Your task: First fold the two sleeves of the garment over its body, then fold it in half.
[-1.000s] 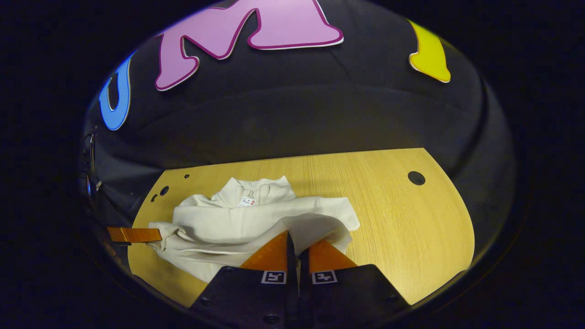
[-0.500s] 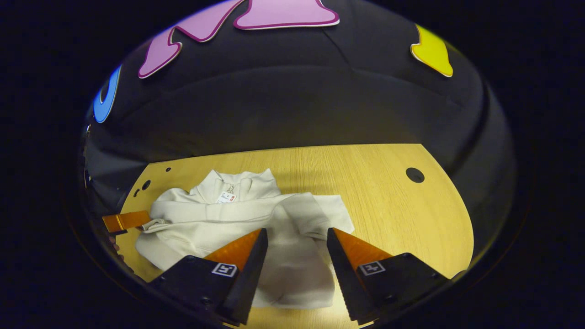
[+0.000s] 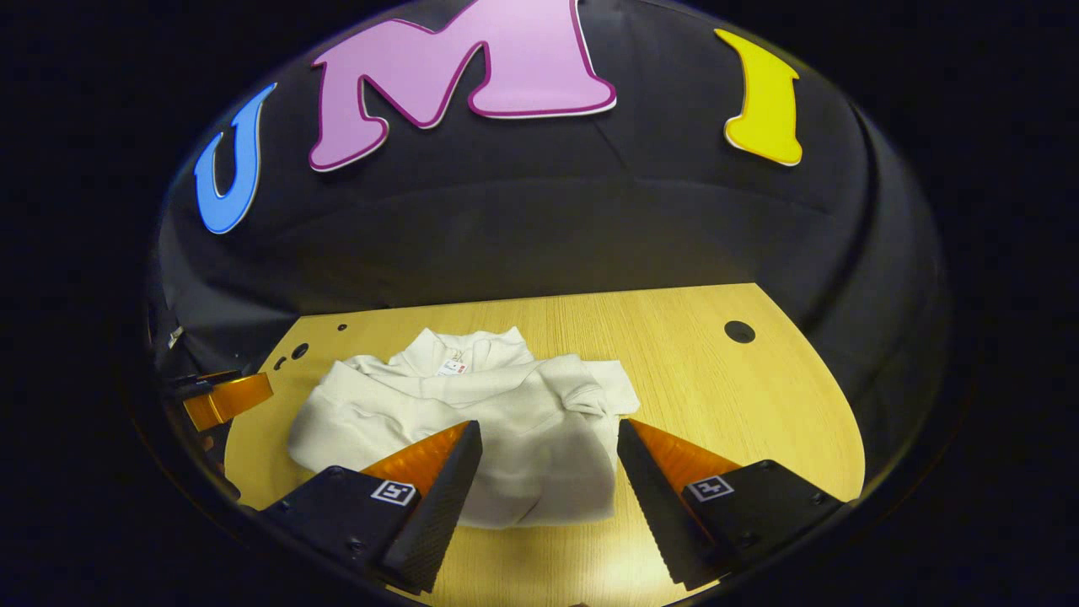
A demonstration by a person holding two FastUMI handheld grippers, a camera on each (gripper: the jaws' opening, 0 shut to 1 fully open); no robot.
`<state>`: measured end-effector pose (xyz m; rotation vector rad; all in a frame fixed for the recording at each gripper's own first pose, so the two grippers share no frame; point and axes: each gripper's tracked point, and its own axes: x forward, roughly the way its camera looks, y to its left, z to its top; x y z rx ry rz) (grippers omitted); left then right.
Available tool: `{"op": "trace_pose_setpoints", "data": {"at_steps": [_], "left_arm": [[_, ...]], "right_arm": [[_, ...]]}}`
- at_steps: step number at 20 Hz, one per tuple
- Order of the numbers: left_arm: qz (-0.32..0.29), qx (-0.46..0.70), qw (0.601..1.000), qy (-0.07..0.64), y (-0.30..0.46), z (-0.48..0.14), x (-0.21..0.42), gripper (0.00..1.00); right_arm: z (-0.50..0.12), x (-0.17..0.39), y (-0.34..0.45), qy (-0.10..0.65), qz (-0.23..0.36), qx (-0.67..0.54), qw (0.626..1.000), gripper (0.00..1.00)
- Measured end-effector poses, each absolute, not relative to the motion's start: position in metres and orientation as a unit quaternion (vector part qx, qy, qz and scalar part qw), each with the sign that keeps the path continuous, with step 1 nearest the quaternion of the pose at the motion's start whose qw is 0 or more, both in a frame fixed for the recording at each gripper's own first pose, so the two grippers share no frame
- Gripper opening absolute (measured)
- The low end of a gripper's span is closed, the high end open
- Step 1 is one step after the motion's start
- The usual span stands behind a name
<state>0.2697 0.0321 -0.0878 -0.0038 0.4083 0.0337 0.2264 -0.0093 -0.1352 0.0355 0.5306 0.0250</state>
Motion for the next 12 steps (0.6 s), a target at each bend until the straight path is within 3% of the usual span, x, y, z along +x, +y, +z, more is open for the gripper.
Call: {"op": "trace_pose_setpoints", "data": {"at_steps": [12], "left_arm": [[-0.017, 0.029, 0.992, 0.118, 0.01, -0.042, 0.126, 0.98]], "right_arm": [[-0.067, 0.11, -0.002, 0.19, 0.018, 0.01, 0.982, 0.99]]}}
